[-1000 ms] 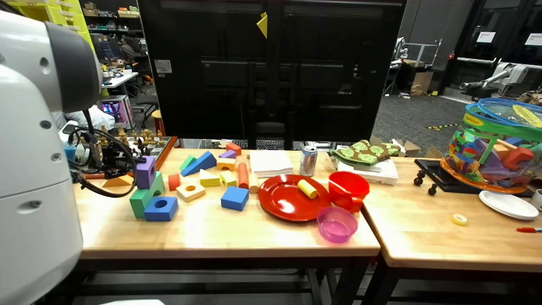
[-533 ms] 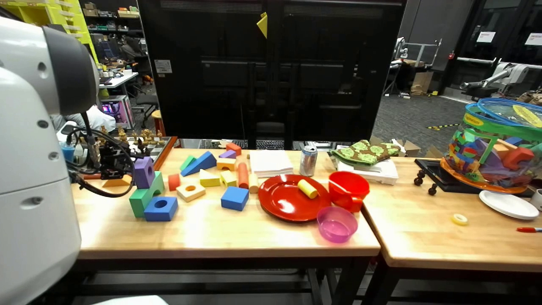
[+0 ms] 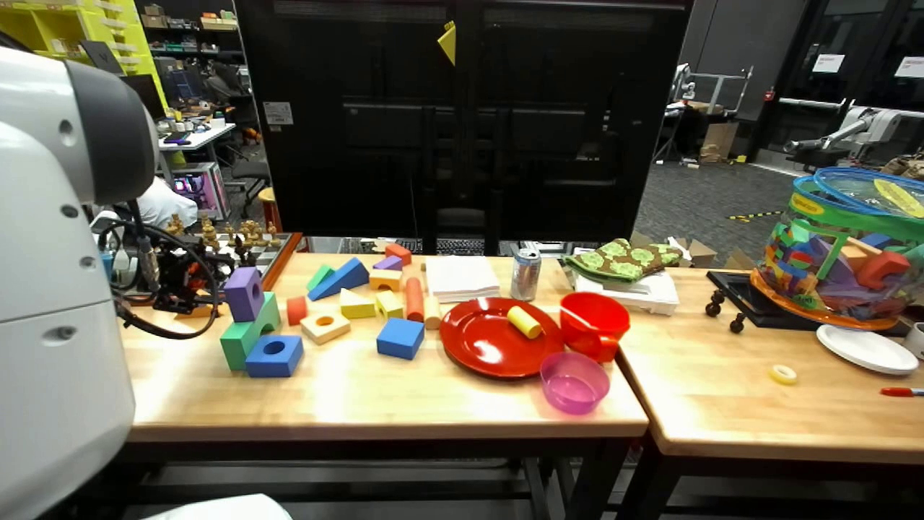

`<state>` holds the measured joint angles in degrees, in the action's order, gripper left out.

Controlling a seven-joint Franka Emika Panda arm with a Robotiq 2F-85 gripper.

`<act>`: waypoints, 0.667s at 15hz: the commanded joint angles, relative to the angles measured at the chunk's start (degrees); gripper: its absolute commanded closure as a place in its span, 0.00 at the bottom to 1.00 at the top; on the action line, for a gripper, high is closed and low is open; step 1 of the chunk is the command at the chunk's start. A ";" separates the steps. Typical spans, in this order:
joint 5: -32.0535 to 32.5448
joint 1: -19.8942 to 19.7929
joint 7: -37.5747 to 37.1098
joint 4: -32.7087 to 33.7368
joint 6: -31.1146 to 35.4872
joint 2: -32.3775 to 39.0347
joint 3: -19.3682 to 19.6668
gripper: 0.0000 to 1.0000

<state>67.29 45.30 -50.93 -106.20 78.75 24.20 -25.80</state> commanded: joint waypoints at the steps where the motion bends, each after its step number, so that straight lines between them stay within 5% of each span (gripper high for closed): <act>1: 1.22 3.97 1.53 3.04 -3.66 1.61 0.98 0.00; 10: -3.07 11.15 8.92 3.32 -3.99 -3.72 -0.82 0.00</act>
<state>66.85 55.36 -46.03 -101.29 73.77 24.86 -26.21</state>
